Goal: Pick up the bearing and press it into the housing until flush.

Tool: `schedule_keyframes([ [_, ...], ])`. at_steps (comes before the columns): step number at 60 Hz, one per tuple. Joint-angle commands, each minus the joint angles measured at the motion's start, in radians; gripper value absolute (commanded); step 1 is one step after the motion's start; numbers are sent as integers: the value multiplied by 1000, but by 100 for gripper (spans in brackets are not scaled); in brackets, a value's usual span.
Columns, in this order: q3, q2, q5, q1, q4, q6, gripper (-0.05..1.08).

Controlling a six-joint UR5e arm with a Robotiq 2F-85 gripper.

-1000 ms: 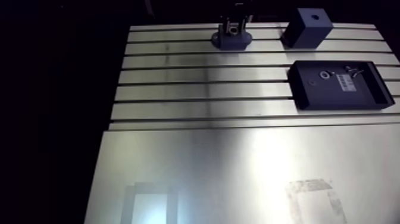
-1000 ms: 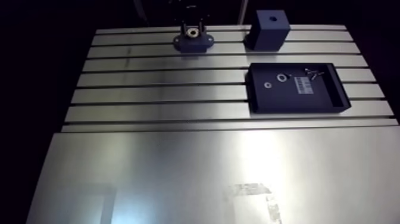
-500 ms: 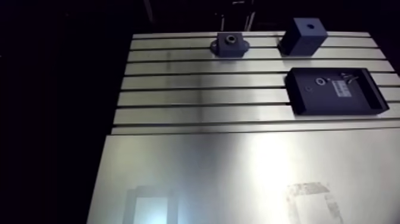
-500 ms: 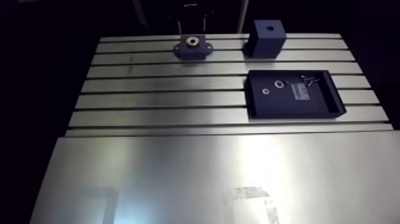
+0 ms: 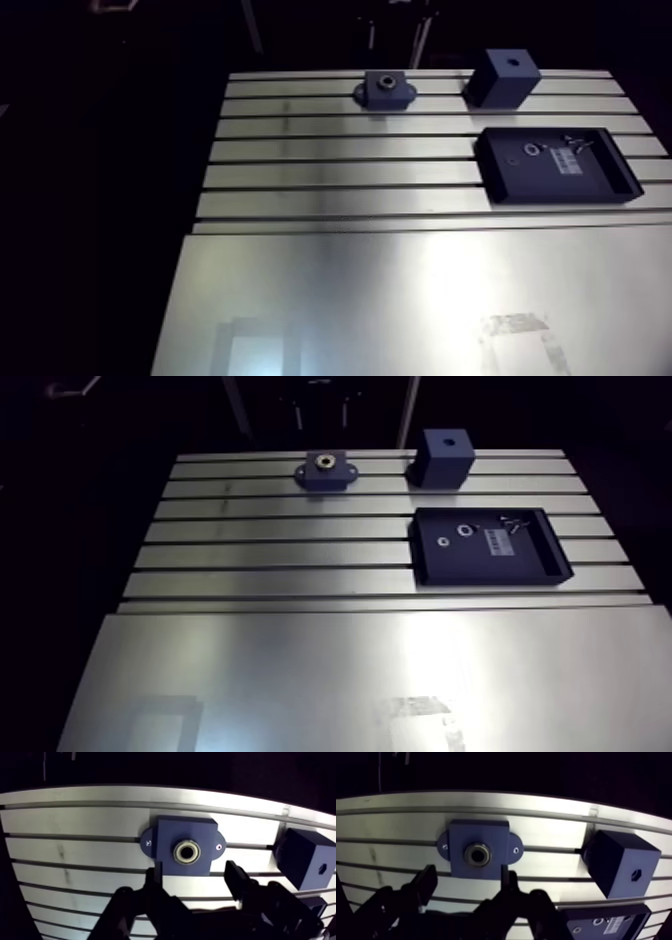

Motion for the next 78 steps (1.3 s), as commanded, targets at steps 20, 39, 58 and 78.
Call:
schedule_keyframes([
  [20, 9, 22, 0, -6, -7, 26, 108],
  [39, 29, 39, 1, -5, -43, 26, 108],
  [58, 44, 53, 9, -7, -60, 23, 108],
  [78, 44, 55, 13, -8, -60, 20, 108],
])
